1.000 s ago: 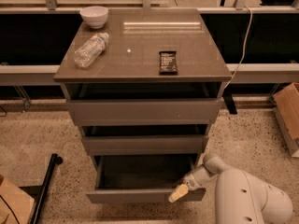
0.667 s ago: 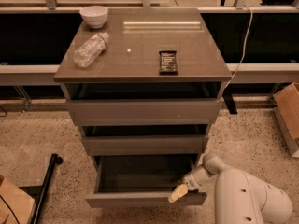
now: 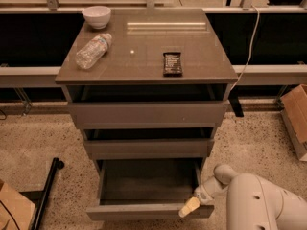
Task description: Open bottom drawer
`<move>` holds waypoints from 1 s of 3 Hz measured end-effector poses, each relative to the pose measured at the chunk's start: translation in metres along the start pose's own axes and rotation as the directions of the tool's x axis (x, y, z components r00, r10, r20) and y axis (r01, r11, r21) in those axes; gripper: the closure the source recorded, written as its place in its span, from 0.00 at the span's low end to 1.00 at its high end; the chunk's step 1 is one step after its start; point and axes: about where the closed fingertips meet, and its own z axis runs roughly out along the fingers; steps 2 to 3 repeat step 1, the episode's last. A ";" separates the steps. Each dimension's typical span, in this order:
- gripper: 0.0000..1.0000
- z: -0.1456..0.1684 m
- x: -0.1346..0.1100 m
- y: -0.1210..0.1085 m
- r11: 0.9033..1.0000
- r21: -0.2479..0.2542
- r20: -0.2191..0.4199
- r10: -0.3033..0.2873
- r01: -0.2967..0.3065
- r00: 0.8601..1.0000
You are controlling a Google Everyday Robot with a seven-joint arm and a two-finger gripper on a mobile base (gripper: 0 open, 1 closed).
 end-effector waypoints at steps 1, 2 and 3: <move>0.00 -0.003 0.006 0.010 1.000 0.008 -0.012 -0.005 0.005 1.000; 0.00 -0.003 0.006 0.010 1.000 0.008 -0.012 -0.005 0.005 1.000; 0.00 -0.003 0.006 0.010 1.000 0.008 -0.012 -0.005 0.005 1.000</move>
Offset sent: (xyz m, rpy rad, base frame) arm 0.0000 0.0000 0.0000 0.0000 0.0000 0.0000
